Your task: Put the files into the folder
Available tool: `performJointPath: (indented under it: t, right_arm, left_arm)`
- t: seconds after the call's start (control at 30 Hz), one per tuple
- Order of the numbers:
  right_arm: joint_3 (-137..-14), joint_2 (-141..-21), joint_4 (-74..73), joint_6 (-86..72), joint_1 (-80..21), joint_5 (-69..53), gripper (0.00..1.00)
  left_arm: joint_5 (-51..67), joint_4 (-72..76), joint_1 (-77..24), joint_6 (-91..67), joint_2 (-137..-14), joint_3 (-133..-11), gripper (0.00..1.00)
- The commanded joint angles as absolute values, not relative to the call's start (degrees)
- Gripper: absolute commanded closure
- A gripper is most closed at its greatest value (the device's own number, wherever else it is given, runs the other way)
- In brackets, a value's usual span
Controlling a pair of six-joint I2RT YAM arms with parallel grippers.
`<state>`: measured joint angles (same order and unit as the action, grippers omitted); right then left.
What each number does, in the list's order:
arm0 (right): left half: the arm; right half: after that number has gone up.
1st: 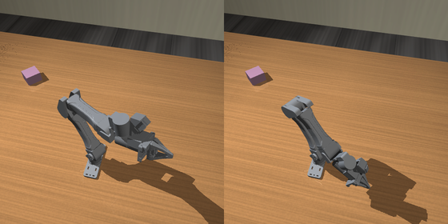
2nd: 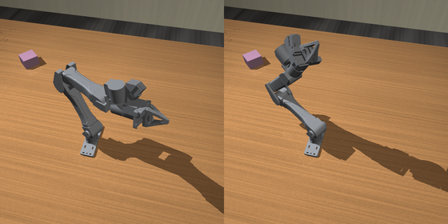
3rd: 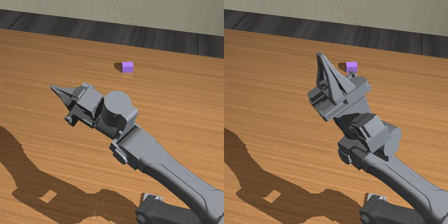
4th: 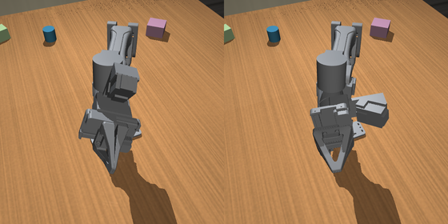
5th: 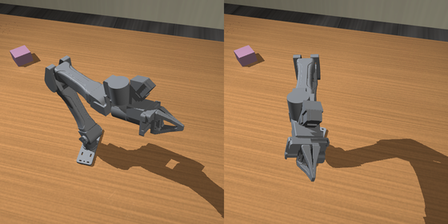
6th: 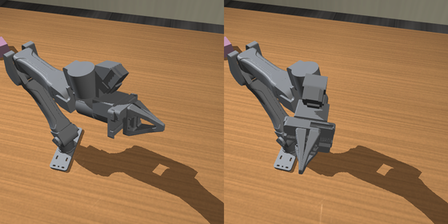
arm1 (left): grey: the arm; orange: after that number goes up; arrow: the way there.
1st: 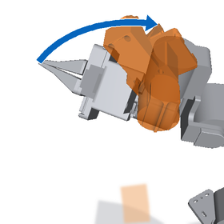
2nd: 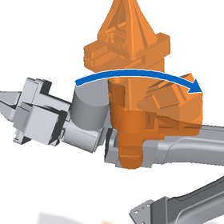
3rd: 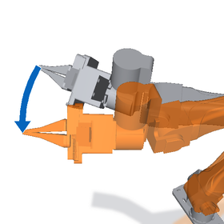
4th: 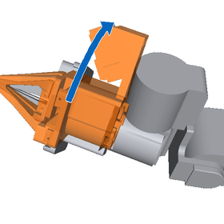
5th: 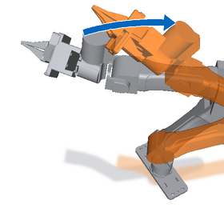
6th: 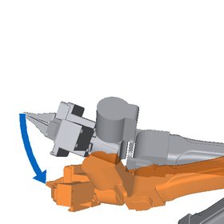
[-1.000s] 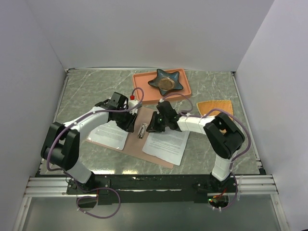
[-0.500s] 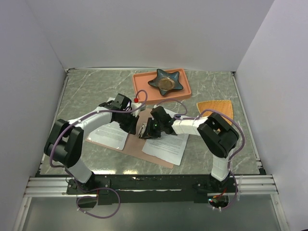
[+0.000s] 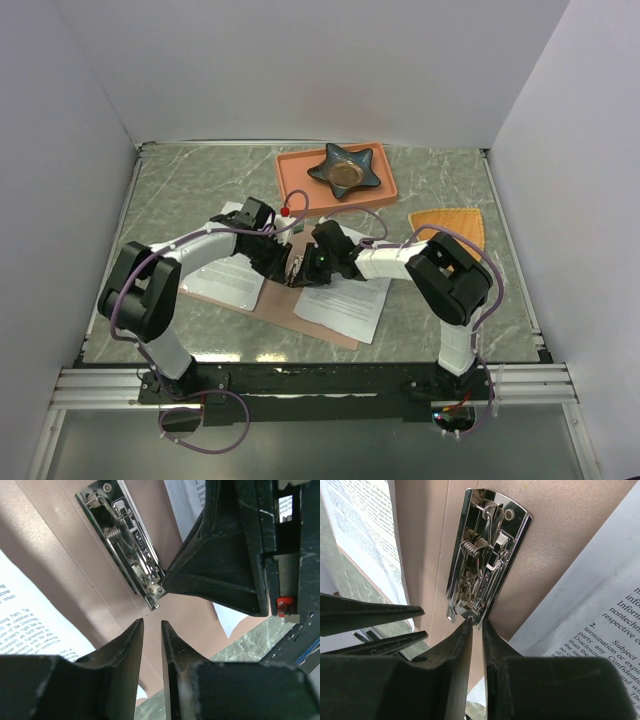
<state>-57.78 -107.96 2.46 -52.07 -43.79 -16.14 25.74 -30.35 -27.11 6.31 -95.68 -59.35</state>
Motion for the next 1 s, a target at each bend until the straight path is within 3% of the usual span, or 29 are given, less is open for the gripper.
performJointPath:
  t: [0.0,0.73,0.97]
  right_arm:
    - [-57.3,-109.6,3.0,-52.7,-43.8,-14.9,0.81]
    - [-53.8,-110.0,4.0,-53.3,-43.5,-15.3,0.87]
    - [-52.8,-109.8,4.4,-53.4,-43.5,-15.3,0.89]
  left_arm:
    - [28.0,-28.7,-27.4,6.0,-96.9,-59.6,0.73]
    - [26.4,-27.2,-27.4,7.0,-100.0,-60.4,0.75]
    - [25.6,-25.9,-27.4,6.8,-101.0,-60.2,0.8]
